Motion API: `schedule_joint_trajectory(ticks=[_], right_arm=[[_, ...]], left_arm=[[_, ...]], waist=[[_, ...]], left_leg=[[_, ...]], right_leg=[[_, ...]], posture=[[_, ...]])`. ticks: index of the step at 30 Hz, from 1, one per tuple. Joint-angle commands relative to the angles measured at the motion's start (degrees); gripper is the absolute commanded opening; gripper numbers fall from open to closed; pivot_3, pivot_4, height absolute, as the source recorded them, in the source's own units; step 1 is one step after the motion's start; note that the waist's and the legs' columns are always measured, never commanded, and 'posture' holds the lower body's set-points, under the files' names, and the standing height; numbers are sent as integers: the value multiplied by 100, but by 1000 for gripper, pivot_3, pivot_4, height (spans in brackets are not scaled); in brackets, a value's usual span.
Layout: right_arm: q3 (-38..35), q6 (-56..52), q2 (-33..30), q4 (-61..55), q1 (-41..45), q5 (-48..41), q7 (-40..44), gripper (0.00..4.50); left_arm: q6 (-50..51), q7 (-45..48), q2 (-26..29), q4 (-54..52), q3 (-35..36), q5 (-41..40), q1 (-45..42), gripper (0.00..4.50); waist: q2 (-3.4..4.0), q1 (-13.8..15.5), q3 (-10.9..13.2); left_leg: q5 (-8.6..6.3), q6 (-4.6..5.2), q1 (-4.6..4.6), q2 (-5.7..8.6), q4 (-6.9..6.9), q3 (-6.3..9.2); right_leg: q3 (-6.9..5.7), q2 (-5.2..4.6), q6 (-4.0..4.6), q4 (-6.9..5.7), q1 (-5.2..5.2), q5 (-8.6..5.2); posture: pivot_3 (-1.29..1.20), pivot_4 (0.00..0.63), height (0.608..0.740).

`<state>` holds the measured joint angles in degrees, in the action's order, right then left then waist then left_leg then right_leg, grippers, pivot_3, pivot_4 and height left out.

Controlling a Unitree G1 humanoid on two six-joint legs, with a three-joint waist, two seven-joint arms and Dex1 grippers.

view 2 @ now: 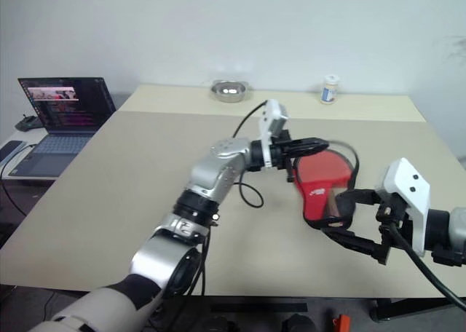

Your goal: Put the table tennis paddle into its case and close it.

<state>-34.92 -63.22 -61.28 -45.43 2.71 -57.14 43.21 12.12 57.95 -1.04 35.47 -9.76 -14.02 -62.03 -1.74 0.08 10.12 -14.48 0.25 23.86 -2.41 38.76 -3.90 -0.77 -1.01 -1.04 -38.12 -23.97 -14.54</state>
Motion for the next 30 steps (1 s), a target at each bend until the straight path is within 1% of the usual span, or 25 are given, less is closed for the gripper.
schedule_joint_trajectory(ticks=[1, 3, 5, 8, 10, 12, 14, 16, 20, 23, 26, 30], right_arm=[[-78, 171, -64, 66, -72, 213, -168, 4500], [103, 252, -3, 224, -67, 430, -338, 4500], [431, 375, 117, 589, 29, 748, -583, 4500], [1326, 838, 385, 1636, 543, 1539, -919, 4500], [1853, 1176, 438, 2049, 767, 1994, -881, 4500], [2237, 1304, 643, 2529, 1051, 2183, -800, 4500], [2619, 1494, 880, 3234, 1408, 2584, -917, 4500], [2820, 1593, 1198, 4027, 1830, 2899, -1132, 4500], [3029, 1855, 1665, 5261, 2405, 3271, -1117, 4500], [3276, 2193, 1778, 5977, 2603, 3645, -934, 4500], [3406, 2349, 1814, 6423, 2731, 3833, -714, 4500], [3561, 2312, 1857, 6647, 2837, 3934, -325, 4500]], left_arm=[[-360, 162, 96, 164, -56, 167, 14, 34], [-374, 268, 211, 158, -37, 165, 78, 34], [-331, 529, 467, 20, -29, 124, 227, 34], [-165, 1288, 1213, -543, -73, 5, 687, 34], [50, 1692, 1598, -976, -103, -129, 949, 34], [293, 1988, 1958, -1431, -93, -278, 1188, 34], [577, 2169, 2278, -1838, -49, -425, 1391, 34], [786, 2239, 2521, -2155, 9, -533, 1543, 34], [907, 1971, 2671, -2378, 108, -549, 1661, 34], [854, 1830, 2656, -2411, 109, -481, 1691, 34], [850, 1778, 2644, -2455, 79, -485, 1710, 34], [841, 1739, 2678, -2484, 66, -478, 1732, 34]], waist=[[-1, -24, 0], [0, -28, 0], [0, -28, 0], [2, -99, -1], [3, -132, 0], [4, -142, 0], [4, -122, 1], [3, -117, 1], [4, -44, 1], [4, -21, 1], [5, -23, 0], [5, -25, 0]], left_leg=[[0, 0, 1, -5, 0, 0], [1, -1, 1, -8, 0, 0], [1, -1, 2, -10, 1, -1], [1, -2, -3, -13, 0, -11], [1, -2, -4, -16, 1, -18], [2, -3, 2, -20, 0, -18], [2, -3, 7, -21, 1, -19], [2, -3, 8, -19, 5, -24], [2, -1, 6, -11, 8, -33], [2, -1, 7, -13, 6, -32], [2, -1, 6, -15, 4, -35], [2, -1, 3, -15, 6, -36]], right_leg=[[0, 4, 6, 1, -2, 4], [1, 8, 10, -3, -5, 6], [1, 9, 12, -3, -6, 7], [11, 11, 15, -2, -6, 9], [15, 10, 17, -7, -10, 11], [11, 10, 19, -7, -15, 10], [7, 10, 28, -5, -14, 14], [10, 7, 27, -2, -13, 15], [14, -3, 30, -2, -11, 20], [11, -1, 39, -2, -13, 25], [14, 0, 43, -2, -14, 27], [15, 0, 43, -5, -11, 28]], posture=[[0, 150, 740], [0, 150, 740], [0, 150, 740], [0, 150, 740], [0, 150, 740], [0, 150, 740], [0, 150, 740], [0, 150, 740], [0, 150, 740], [0, 150, 740], [0, 150, 740], [0, 150, 740]])
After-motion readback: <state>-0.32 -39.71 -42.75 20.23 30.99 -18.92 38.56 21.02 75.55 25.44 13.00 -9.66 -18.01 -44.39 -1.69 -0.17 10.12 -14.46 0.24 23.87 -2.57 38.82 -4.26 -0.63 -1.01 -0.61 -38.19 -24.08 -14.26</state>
